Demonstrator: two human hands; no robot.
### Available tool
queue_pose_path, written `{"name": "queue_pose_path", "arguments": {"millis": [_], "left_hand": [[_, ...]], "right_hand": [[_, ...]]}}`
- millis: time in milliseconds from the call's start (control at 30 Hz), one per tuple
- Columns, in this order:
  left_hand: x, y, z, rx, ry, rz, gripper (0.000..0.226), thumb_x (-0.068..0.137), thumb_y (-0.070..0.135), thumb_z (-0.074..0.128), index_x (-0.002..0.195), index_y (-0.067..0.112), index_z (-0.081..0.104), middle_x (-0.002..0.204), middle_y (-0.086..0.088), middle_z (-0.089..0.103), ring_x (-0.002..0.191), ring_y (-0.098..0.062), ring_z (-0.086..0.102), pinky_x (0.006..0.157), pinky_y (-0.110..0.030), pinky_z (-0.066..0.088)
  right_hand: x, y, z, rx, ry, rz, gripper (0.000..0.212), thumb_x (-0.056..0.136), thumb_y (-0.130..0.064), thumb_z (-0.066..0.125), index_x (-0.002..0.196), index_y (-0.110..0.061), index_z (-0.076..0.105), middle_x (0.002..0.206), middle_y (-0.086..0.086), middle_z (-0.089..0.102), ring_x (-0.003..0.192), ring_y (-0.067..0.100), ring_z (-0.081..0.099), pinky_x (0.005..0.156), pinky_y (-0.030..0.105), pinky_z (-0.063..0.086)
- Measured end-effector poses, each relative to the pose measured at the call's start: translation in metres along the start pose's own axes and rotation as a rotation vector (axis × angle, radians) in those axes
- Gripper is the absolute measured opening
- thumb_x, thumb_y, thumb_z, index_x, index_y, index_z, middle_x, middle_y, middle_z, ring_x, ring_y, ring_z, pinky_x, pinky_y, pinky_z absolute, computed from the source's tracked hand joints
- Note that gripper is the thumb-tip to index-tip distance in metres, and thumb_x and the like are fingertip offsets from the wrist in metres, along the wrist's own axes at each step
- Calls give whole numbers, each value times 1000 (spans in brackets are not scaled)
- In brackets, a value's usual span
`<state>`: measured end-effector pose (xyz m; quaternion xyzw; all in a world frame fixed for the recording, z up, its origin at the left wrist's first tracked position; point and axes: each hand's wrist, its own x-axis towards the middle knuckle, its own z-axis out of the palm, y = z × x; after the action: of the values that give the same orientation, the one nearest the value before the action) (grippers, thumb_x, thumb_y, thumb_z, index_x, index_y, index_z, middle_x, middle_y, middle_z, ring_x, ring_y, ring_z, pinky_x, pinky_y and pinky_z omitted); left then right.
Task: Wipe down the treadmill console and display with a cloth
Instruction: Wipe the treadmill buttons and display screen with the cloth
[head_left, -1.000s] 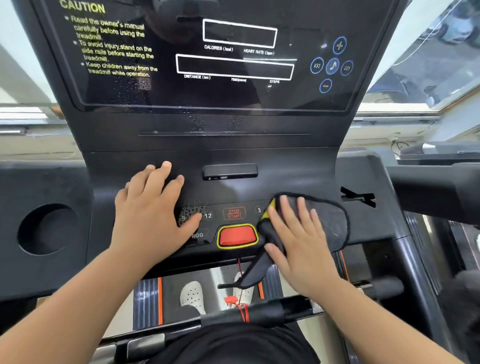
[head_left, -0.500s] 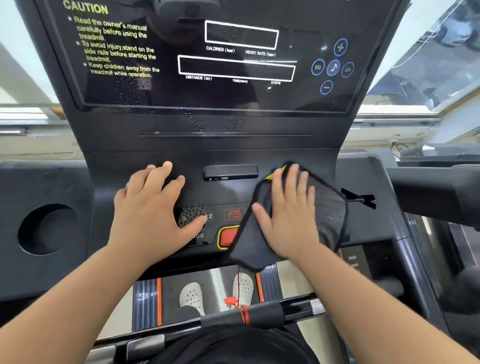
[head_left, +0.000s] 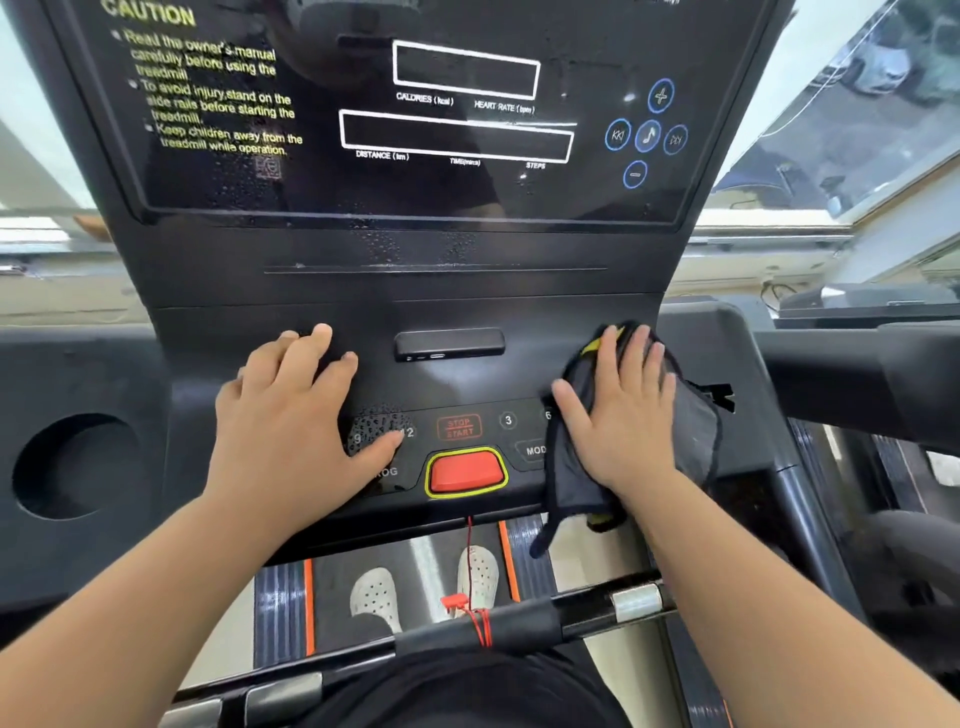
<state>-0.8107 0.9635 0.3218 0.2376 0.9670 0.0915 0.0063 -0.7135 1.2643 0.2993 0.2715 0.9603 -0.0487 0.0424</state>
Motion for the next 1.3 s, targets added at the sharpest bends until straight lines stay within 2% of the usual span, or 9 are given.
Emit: {"name": "queue_pose_path", "arguments": {"millis": [167, 333, 533, 700, 867, 1000, 1067, 1167, 1300], "left_hand": [[0, 0, 2, -1, 9, 2, 88, 68, 75, 47, 130, 15, 64, 147, -11, 50, 135, -37, 40, 92, -63, 47], [-1, 0, 3, -3, 9, 2, 87, 68, 73, 51, 131, 15, 64, 147, -11, 49, 136, -37, 39, 90, -62, 47], [-2, 0, 6, -15, 28, 1, 86, 67, 72, 57, 130, 14, 63, 148, -11, 48, 136, -38, 38, 94, -64, 44], [-2, 7, 9, -12, 17, -18, 89, 66, 73, 57, 130, 10, 61, 149, -15, 46, 138, -40, 35, 100, -67, 41], [0, 11, 7, -7, 16, -50, 89, 66, 74, 54, 127, 10, 62, 147, -15, 47, 137, -41, 36, 96, -66, 43], [0, 14, 11, -21, 28, -76, 85, 71, 71, 49, 128, 9, 63, 148, -14, 47, 139, -42, 36, 99, -68, 40], [-3, 16, 12, -21, 36, -99, 85, 73, 70, 45, 131, 10, 61, 152, -13, 44, 143, -40, 33, 106, -68, 34], [-6, 24, 12, -3, 8, -142, 96, 70, 79, 45, 137, 11, 56, 159, -11, 35, 150, -35, 24, 113, -70, 23], [-6, 35, 5, 51, -63, -196, 124, 57, 100, 36, 145, 13, 47, 166, -9, 23, 154, -30, 15, 117, -67, 16]], "right_hand": [[-20, -47, 4, -29, -33, -224, 86, 98, -67, 12, 164, -13, 4, 171, 18, -4, 157, 41, -2, 125, 58, 5], [-72, -18, 15, -86, -84, -524, 72, 103, -56, 28, 163, -20, 15, 173, 4, 6, 159, 28, 3, 127, 53, 14], [-48, 48, 7, -13, -38, -262, 86, 97, -66, 27, 163, -12, 17, 172, 14, 4, 159, 34, 1, 127, 51, 8], [2, 4, -3, 16, -14, 104, 108, 87, -77, 6, 160, 2, 11, 166, 33, 7, 154, 47, 7, 125, 58, 11], [-29, -45, 5, 3, -17, -267, 98, 94, -72, 17, 161, -1, 15, 169, 26, 4, 157, 43, 4, 126, 56, 9], [-72, -13, 15, -76, -71, -610, 87, 97, -69, 31, 163, -14, 16, 173, 9, 7, 159, 31, 2, 126, 54, 15], [-75, 24, 17, -92, -53, -559, 87, 96, -69, 35, 163, -16, 18, 172, 9, 8, 159, 33, 5, 124, 55, 16], [-50, 67, 11, -123, -45, -398, 88, 99, -72, 19, 163, -13, 18, 171, 17, 8, 158, 40, 6, 124, 60, 15], [-7, 54, -1, -96, -39, -231, 99, 93, -78, 2, 163, -8, 11, 169, 26, 4, 156, 45, 3, 125, 63, 9]]}}
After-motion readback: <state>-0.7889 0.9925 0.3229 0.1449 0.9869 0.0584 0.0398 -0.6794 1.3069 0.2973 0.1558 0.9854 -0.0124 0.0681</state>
